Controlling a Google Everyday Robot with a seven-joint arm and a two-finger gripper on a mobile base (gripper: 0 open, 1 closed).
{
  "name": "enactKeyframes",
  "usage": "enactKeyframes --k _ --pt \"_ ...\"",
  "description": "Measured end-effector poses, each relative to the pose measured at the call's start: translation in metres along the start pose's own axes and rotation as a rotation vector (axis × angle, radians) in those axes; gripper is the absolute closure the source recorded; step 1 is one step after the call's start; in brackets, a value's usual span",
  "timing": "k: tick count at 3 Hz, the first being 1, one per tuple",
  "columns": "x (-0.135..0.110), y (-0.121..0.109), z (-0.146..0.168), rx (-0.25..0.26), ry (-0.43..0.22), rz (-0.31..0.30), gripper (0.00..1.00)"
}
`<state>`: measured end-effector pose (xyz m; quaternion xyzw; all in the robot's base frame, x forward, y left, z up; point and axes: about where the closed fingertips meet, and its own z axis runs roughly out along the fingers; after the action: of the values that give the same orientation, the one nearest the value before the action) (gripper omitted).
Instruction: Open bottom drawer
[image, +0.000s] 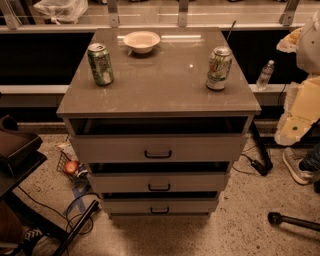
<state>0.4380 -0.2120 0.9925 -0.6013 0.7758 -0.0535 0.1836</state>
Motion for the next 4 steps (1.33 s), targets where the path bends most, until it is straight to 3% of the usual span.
enactKeyframes --k 1,4 --pt "0.0 0.0 0.0 0.0 0.0 0.0 0.0" --pt "0.007 0.007 0.053 -0.107 0.011 0.052 0.0"
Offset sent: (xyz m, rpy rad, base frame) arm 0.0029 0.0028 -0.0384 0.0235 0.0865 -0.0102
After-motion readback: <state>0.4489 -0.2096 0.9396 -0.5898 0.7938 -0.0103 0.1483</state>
